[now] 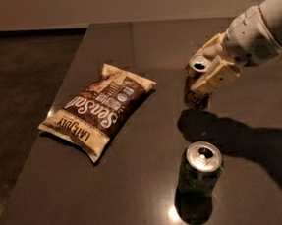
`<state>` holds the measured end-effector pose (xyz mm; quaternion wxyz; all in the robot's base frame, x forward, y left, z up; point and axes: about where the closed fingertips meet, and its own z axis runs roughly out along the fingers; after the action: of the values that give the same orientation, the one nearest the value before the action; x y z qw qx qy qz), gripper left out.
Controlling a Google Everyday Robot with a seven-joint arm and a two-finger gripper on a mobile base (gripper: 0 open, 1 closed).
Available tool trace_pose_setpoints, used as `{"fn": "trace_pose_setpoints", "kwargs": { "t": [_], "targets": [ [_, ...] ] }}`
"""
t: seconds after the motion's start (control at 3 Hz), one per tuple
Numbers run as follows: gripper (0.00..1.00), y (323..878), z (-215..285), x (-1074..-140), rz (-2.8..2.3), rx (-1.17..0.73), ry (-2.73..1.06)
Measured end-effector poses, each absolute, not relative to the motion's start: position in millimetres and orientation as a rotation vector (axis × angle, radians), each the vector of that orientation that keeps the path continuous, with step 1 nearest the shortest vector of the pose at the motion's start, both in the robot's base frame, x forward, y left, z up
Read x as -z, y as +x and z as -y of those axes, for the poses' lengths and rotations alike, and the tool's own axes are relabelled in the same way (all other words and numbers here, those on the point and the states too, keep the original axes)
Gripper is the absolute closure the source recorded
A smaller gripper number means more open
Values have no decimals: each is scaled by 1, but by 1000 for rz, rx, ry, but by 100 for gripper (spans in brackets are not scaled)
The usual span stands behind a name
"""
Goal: Move orange can near green can
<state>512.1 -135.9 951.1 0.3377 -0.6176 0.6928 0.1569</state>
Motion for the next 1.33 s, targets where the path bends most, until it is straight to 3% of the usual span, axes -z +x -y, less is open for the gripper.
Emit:
{"fn": "trace_pose_setpoints", "kwargs": {
  "t": [1.33],
  "targets": [
    [100, 427, 109, -920, -1563, -696, -2011]
  ]
}}
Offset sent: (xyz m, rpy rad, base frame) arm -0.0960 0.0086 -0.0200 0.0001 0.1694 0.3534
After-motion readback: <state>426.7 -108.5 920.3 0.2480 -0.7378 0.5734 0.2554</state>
